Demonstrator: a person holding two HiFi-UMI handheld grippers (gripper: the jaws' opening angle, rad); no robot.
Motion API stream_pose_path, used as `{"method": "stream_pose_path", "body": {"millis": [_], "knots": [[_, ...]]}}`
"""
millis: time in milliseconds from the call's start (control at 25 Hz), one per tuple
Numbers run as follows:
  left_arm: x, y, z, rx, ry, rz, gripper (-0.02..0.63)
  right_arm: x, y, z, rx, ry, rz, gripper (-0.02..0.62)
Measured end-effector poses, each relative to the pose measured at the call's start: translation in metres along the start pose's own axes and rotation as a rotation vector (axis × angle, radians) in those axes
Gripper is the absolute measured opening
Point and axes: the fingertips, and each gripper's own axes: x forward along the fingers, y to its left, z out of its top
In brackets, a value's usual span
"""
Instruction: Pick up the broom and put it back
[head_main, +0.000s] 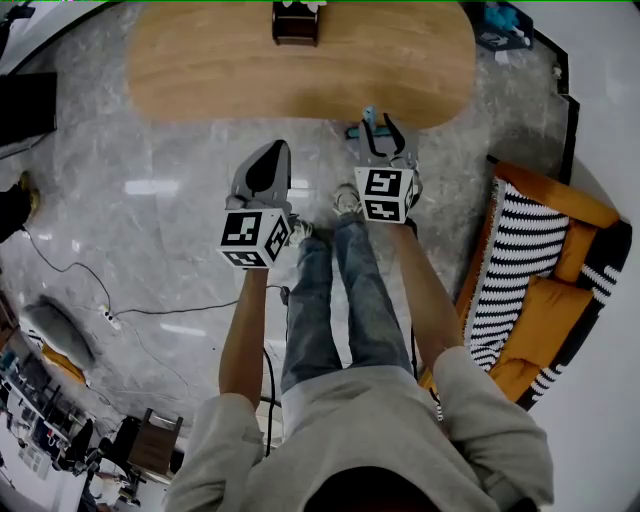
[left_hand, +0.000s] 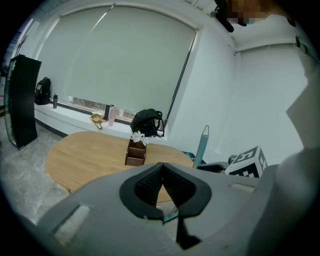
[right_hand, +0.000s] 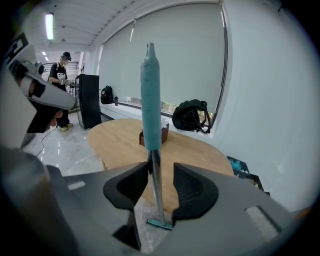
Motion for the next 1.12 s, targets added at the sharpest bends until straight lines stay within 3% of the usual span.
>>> {"method": "stream_pose_path", "body": {"millis": [680,1120], "knots": [[-0.014,0.010,-0.002,-0.014,-0.014,0.019,0.000,-0.001,0.019,-0.006,-0.007,0.016,0.033,0.161],[-0.021,0.013,0.017,-0.008,-0.041,0.035,0.000,-0.029,0.012,0.018,0.040,-0.057,0.030,0.144]]}}
